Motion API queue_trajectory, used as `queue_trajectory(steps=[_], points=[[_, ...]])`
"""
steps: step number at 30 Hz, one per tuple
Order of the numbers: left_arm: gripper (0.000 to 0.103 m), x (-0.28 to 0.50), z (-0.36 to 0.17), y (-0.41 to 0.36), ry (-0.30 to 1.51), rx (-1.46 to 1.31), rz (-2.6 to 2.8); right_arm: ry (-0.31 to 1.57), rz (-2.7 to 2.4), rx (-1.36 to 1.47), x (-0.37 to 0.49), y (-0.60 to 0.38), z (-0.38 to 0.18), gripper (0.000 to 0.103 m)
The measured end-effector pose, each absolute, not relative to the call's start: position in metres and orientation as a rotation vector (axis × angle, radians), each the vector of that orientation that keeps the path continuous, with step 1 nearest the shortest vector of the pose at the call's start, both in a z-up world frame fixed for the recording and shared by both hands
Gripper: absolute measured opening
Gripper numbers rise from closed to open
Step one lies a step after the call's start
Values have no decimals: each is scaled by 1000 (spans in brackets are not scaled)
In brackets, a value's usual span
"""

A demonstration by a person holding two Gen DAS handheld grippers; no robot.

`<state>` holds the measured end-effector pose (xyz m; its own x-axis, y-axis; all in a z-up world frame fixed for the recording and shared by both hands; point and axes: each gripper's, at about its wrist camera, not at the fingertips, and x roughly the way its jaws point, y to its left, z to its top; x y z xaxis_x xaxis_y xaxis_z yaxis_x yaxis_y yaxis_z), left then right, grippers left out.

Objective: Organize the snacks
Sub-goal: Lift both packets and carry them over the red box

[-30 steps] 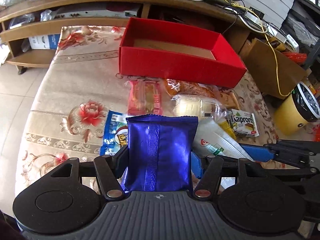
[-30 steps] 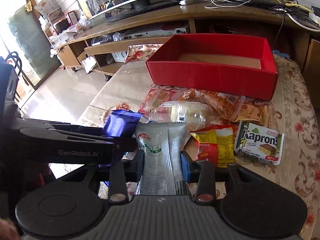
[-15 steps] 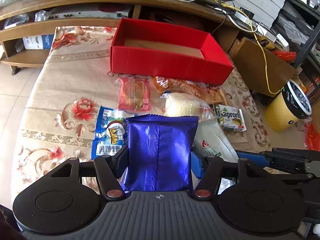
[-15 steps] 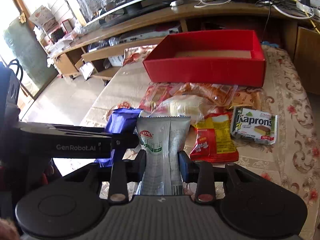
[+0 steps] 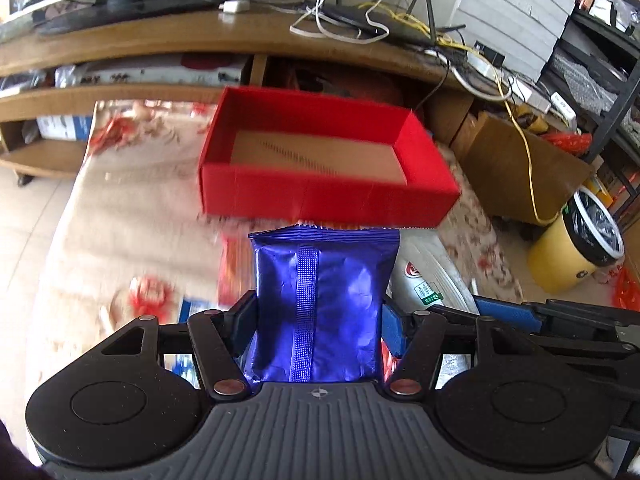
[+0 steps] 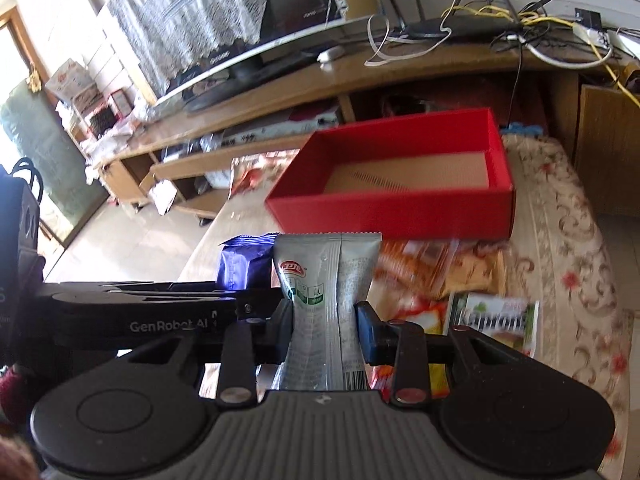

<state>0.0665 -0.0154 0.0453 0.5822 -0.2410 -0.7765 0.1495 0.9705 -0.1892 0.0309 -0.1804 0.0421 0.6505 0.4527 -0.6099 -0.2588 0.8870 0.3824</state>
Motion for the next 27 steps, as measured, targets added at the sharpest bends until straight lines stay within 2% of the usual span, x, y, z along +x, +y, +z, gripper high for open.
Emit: queue_trajectory(steps=[16,27], points=[[67,172,65,-41,832,-82,-193,702,350,314,140,-202,61,29],[67,249,37,-43,856,-70,-137,736,335,278,226,-201,33,29]])
